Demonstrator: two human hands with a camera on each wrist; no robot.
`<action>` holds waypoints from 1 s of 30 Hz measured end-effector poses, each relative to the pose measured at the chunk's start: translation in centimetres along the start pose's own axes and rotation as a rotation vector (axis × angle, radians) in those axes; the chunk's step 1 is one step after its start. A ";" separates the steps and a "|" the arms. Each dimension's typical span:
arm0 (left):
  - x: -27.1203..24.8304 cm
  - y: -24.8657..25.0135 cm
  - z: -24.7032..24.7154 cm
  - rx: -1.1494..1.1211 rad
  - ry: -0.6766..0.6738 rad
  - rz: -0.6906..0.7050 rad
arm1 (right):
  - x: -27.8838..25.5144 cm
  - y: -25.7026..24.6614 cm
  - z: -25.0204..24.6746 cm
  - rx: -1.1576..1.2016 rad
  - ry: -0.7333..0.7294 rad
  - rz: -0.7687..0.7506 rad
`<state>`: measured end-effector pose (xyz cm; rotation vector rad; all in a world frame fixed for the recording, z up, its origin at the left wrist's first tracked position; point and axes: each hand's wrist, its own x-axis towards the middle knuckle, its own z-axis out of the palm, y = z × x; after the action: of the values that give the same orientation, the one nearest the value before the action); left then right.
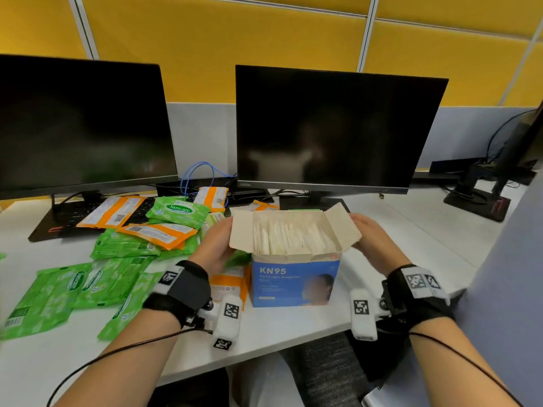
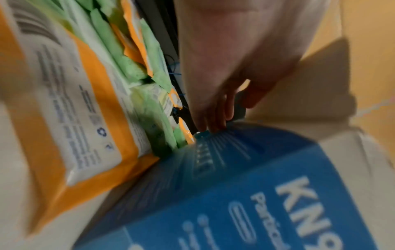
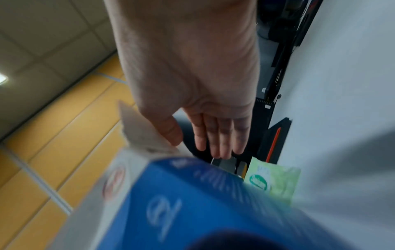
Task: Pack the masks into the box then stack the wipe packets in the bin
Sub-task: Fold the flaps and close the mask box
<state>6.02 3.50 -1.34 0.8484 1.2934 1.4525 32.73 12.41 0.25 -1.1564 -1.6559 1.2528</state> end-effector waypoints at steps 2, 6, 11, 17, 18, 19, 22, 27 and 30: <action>0.0 0.0 1.4 0.077 -0.097 0.020 | 0.4 0.5 1.5 -0.039 -0.092 -0.007; 0.8 0.2 3.0 0.120 0.012 -0.021 | 1.4 0.5 3.3 0.000 -0.074 0.047; 1.5 -0.3 3.2 0.245 -0.003 -0.011 | 0.8 -0.1 3.6 0.185 -0.134 0.123; 0.9 -0.4 3.3 0.090 -0.049 0.088 | 0.6 -0.1 3.6 0.309 -0.099 0.082; 0.8 -0.3 3.3 0.072 -0.041 0.103 | 0.6 -0.2 3.7 0.310 -0.078 0.056; 0.8 -0.2 3.3 0.061 -0.040 0.121 | 0.5 -0.2 3.9 0.296 -0.047 0.021; 0.5 0.0 3.4 0.106 -0.044 0.196 | 0.5 0.1 3.7 0.153 0.040 -0.123; 0.3 -0.4 3.1 0.134 0.033 0.291 | -0.7 -0.1 2.3 0.088 0.035 -0.273; 0.1 -0.5 2.9 0.198 0.048 0.471 | -1.7 -0.9 1.5 0.156 0.043 -0.327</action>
<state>8.77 4.42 -1.28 1.3238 1.3455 1.7311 31.67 10.28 0.65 -0.7768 -1.6066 1.1163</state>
